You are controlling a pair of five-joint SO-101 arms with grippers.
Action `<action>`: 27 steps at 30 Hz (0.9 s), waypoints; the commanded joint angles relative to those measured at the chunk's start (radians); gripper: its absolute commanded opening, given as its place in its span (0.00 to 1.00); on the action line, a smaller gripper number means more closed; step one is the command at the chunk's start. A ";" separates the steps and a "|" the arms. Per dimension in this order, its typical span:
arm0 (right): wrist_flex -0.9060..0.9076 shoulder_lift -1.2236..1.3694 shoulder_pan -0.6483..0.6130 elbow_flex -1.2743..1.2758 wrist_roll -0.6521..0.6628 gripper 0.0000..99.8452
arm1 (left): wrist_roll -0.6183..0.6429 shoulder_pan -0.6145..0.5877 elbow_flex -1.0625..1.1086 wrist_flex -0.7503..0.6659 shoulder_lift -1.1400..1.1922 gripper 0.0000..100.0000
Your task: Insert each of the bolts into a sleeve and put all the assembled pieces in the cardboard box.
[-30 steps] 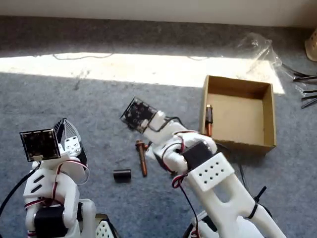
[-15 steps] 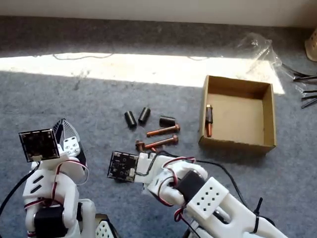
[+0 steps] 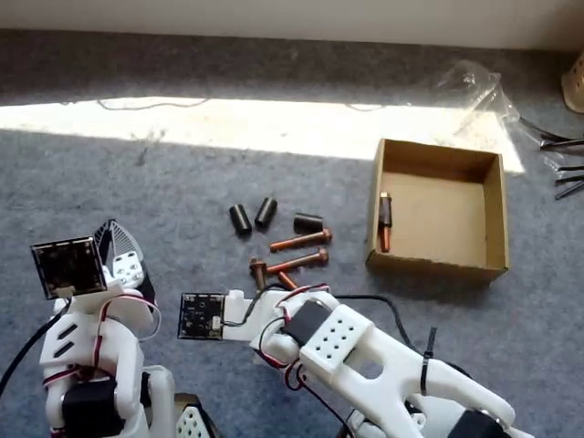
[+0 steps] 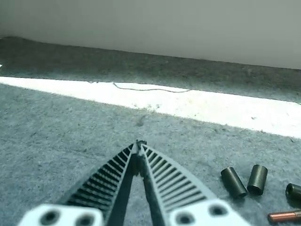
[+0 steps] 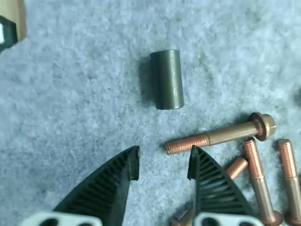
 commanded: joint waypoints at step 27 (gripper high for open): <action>-0.117 0.180 -0.130 -0.199 0.077 0.16 | 0.002 -0.355 -0.182 0.109 0.001 0.01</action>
